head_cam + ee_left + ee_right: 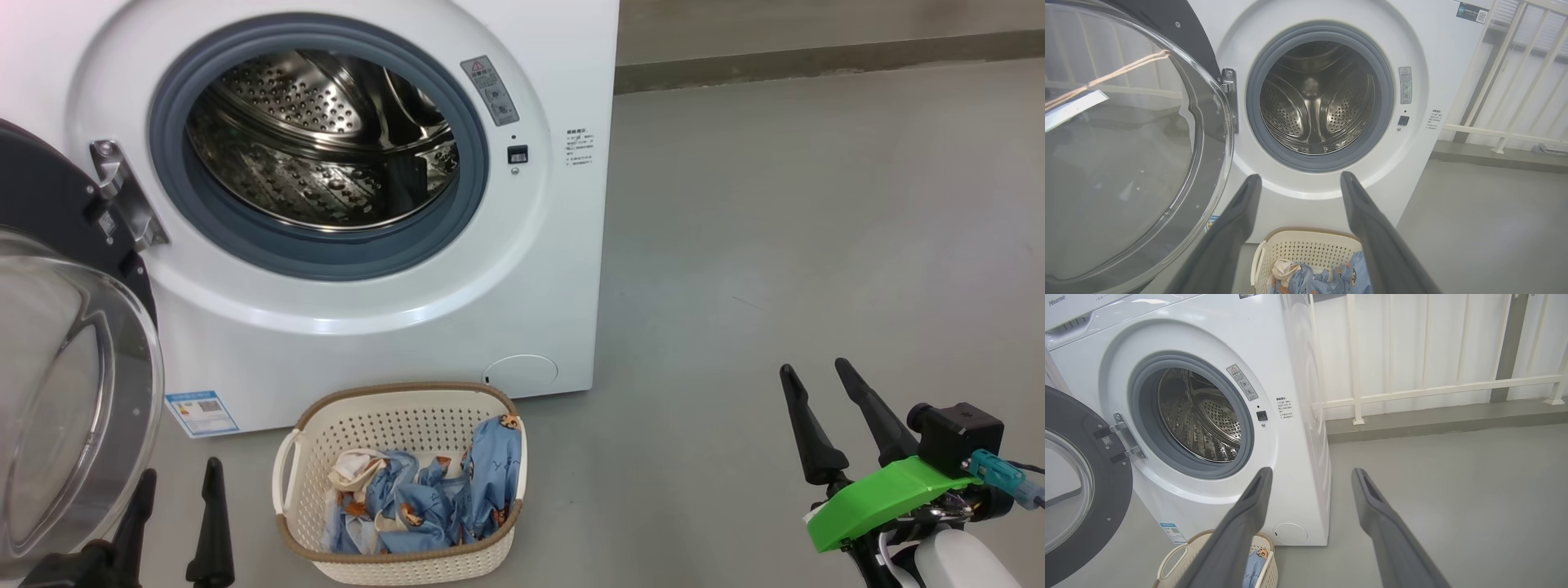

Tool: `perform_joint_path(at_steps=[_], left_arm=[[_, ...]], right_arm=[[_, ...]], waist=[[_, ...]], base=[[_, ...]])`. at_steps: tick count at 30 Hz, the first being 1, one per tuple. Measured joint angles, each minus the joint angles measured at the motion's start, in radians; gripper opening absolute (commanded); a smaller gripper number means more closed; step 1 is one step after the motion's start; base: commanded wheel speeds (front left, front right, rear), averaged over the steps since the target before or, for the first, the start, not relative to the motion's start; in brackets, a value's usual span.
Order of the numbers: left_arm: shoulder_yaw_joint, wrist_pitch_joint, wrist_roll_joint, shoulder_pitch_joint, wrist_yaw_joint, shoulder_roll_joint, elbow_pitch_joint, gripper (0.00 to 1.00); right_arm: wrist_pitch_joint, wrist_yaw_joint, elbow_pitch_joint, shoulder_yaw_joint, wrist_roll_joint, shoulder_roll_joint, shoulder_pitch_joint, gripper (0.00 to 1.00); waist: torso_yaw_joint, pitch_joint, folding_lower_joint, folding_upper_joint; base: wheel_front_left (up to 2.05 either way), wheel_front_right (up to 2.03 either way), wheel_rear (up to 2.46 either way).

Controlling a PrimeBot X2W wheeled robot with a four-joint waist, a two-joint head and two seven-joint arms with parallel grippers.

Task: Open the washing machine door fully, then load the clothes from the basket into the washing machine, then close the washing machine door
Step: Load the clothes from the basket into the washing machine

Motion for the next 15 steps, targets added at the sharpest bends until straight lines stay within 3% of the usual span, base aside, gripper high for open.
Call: perform_joint_path(at_steps=[7,15], left_arm=[[-0.003,0.0,0.0,0.0,0.0,0.0,0.004,1.0],[-0.004,0.0,-0.002,-0.002,0.0,0.0,0.007,1.0]], right_arm=[[0.0,0.0,0.0,-0.002,0.0,0.001,0.0,1.0],[0.0,0.0,0.0,-0.003,0.0,0.002,0.0,1.0]], waist=[[0.002,0.001,0.0,0.0],[0.002,0.005,0.0,0.0]], base=[[0.94,-0.94,0.0],[1.82,-1.82,0.0]])
